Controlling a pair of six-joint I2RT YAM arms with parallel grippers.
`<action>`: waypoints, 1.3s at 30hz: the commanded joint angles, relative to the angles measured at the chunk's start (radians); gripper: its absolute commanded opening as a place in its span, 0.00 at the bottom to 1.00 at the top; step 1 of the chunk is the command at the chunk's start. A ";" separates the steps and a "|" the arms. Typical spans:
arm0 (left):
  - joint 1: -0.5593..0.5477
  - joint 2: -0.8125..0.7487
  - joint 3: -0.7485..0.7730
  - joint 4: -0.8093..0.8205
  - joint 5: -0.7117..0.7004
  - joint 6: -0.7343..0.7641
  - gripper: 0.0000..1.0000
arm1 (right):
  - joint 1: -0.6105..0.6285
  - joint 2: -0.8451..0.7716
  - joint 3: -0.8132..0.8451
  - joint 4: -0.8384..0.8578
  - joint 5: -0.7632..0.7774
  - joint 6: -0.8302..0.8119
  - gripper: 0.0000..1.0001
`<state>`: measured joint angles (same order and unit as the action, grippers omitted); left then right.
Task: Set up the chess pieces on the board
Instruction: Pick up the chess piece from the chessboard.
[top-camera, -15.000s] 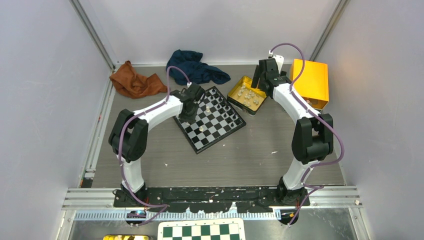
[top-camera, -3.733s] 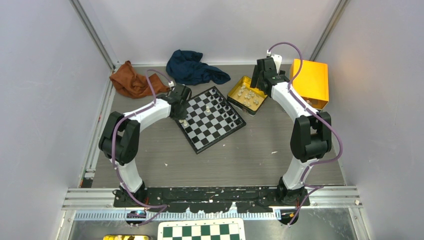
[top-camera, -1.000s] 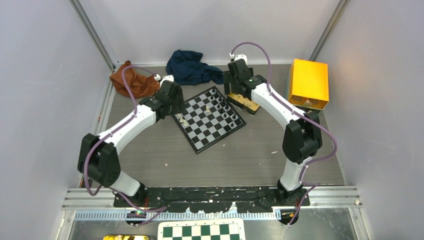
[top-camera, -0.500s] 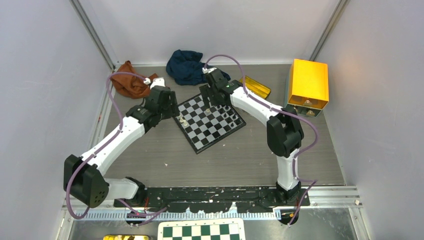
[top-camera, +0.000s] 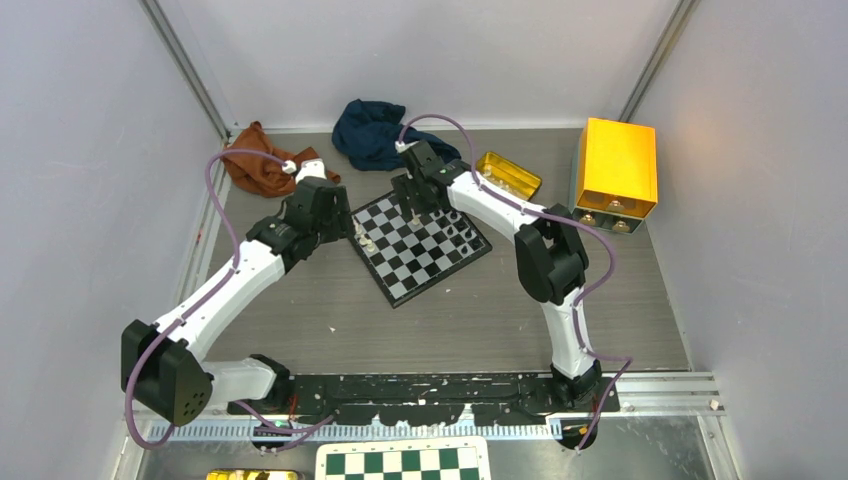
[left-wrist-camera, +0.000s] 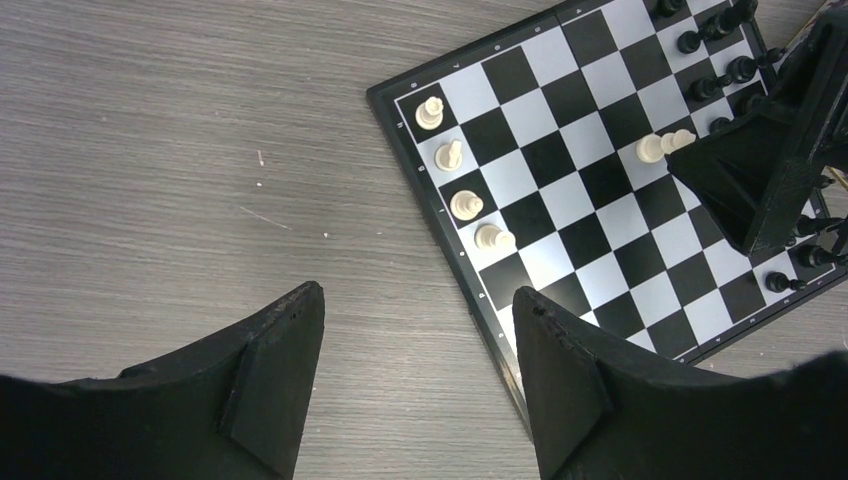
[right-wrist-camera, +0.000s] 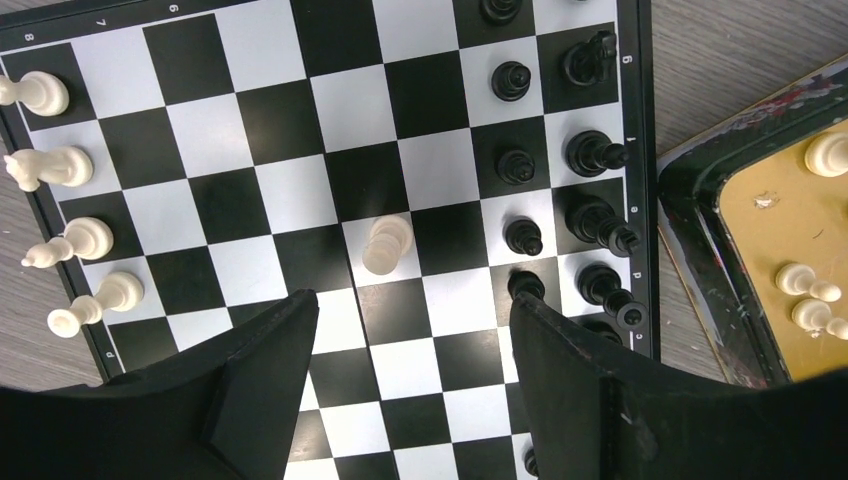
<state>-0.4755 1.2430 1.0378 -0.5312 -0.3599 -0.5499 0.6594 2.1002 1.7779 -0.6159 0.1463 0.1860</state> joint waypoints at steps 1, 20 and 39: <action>0.005 -0.034 -0.010 0.026 -0.028 -0.009 0.70 | 0.006 0.010 0.065 -0.001 -0.017 -0.004 0.75; 0.005 -0.040 -0.010 0.029 -0.039 -0.006 0.69 | 0.005 0.091 0.123 -0.008 -0.048 -0.017 0.61; 0.005 -0.035 -0.009 0.032 -0.045 -0.002 0.68 | 0.005 0.118 0.155 -0.031 -0.060 -0.023 0.27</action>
<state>-0.4755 1.2366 1.0241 -0.5320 -0.3771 -0.5495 0.6594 2.2303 1.8889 -0.6521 0.0956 0.1738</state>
